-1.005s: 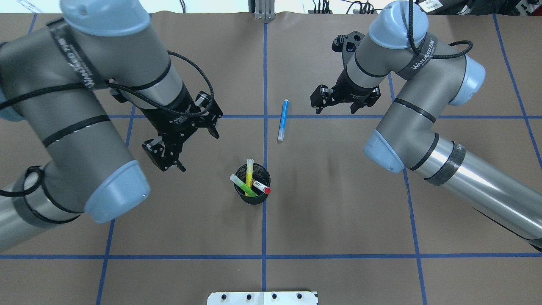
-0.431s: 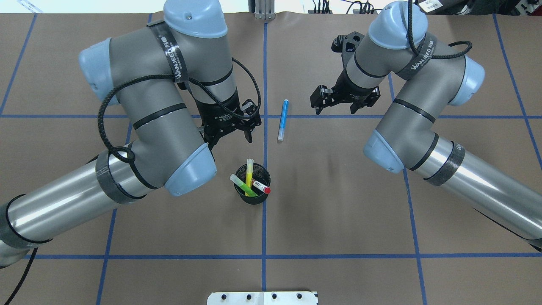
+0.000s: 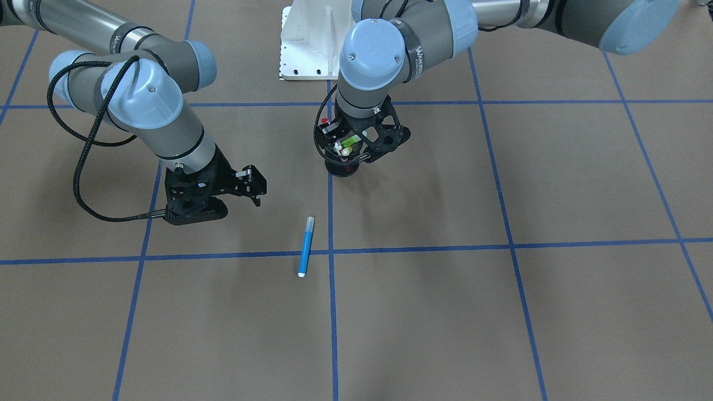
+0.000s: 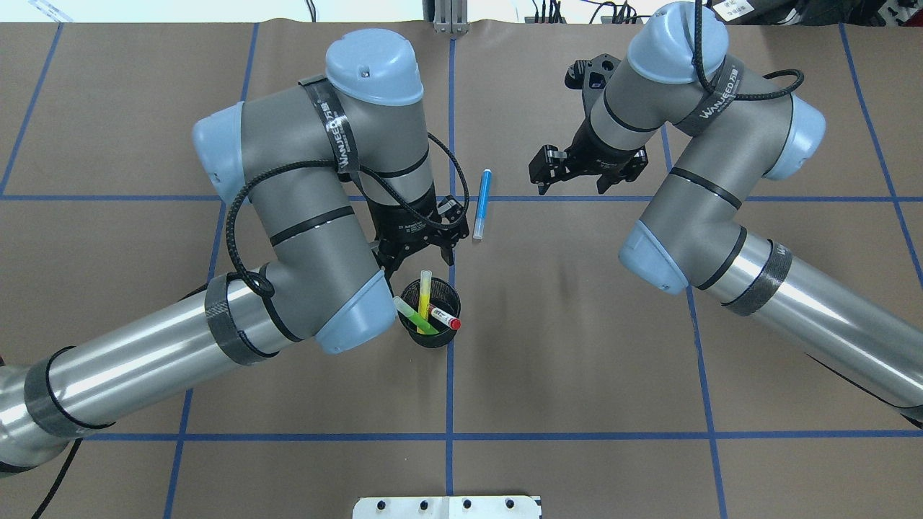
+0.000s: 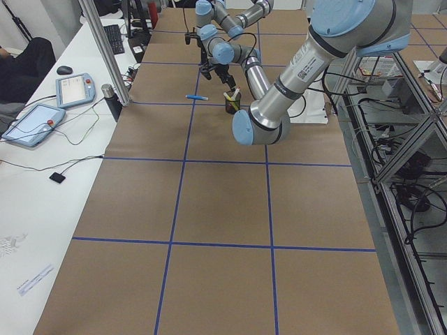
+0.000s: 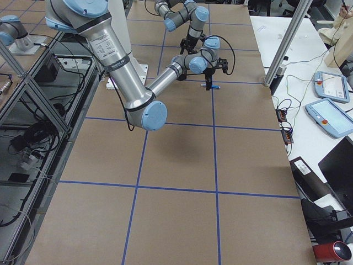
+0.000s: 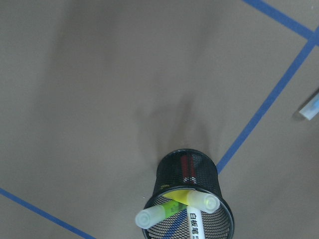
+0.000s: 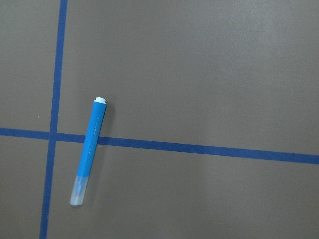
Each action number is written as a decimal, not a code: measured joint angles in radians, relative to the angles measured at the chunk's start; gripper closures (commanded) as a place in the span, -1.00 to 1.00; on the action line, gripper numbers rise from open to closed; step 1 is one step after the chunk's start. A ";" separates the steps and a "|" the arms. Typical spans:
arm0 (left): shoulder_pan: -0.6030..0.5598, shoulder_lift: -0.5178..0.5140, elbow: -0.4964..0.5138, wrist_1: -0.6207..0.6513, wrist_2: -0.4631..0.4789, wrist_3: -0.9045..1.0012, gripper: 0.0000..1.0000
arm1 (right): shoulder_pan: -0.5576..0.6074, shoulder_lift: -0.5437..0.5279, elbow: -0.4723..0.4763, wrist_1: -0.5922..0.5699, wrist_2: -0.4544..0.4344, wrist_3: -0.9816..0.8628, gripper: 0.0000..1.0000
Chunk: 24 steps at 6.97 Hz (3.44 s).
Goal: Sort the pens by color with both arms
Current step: 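Move the left gripper over the pen cup while the right gripper holds back, then lower the left gripper and grasp the red-capped white marker in the cup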
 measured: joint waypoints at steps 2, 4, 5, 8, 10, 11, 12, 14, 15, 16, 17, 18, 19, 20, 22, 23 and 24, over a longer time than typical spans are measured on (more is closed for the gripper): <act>0.039 0.003 0.016 -0.054 0.002 -0.080 -0.80 | 0.001 0.000 0.000 0.000 -0.001 0.000 -0.99; 0.051 0.006 0.022 -0.067 0.003 -0.085 -0.53 | 0.002 0.000 0.000 0.000 -0.001 0.000 -0.99; 0.052 0.007 0.033 -0.081 0.003 -0.082 -0.45 | 0.002 0.000 0.000 0.000 -0.002 -0.001 -0.99; 0.053 0.015 0.057 -0.124 0.003 -0.080 -0.27 | 0.002 0.000 -0.004 0.001 -0.003 -0.002 -0.99; 0.054 0.016 0.055 -0.130 0.002 -0.081 -0.27 | 0.002 0.000 -0.004 0.002 -0.003 -0.002 -0.99; 0.054 0.015 0.053 -0.130 0.002 -0.081 -0.27 | 0.002 0.000 -0.005 0.003 -0.003 -0.002 -0.99; 0.057 0.014 0.052 -0.131 0.001 -0.081 -0.27 | 0.002 0.000 -0.005 0.003 -0.003 -0.002 -0.99; 0.071 0.014 0.051 -0.132 0.001 -0.081 -0.05 | 0.002 0.000 -0.006 0.003 -0.003 -0.002 -0.99; 0.075 0.014 0.050 -0.132 0.001 -0.080 0.04 | 0.002 0.000 -0.006 0.004 -0.003 -0.002 -0.99; 0.077 0.014 0.048 -0.132 0.001 -0.080 0.11 | 0.002 0.000 -0.007 0.005 -0.004 -0.001 -0.99; 0.077 0.013 0.045 -0.132 0.001 -0.080 0.13 | 0.002 0.000 -0.007 0.006 -0.004 -0.001 -0.99; 0.078 0.013 0.044 -0.132 0.001 -0.079 0.14 | 0.002 -0.001 -0.007 0.007 -0.005 0.000 -0.99; 0.077 0.014 0.044 -0.132 0.001 -0.074 0.14 | 0.002 -0.001 -0.007 0.007 -0.005 0.001 -0.99; 0.077 0.015 0.044 -0.131 0.002 -0.063 0.17 | 0.002 -0.002 -0.007 0.008 -0.006 0.003 -0.99; 0.076 0.016 0.044 -0.130 0.003 -0.050 0.46 | 0.001 -0.003 -0.007 0.009 -0.007 0.006 -0.99; 0.076 0.016 0.044 -0.130 0.003 -0.050 0.69 | 0.000 -0.003 -0.007 0.009 -0.007 0.006 -0.99; 0.076 0.016 0.044 -0.130 0.002 -0.049 0.82 | 0.000 -0.003 -0.009 0.009 -0.008 0.006 -0.99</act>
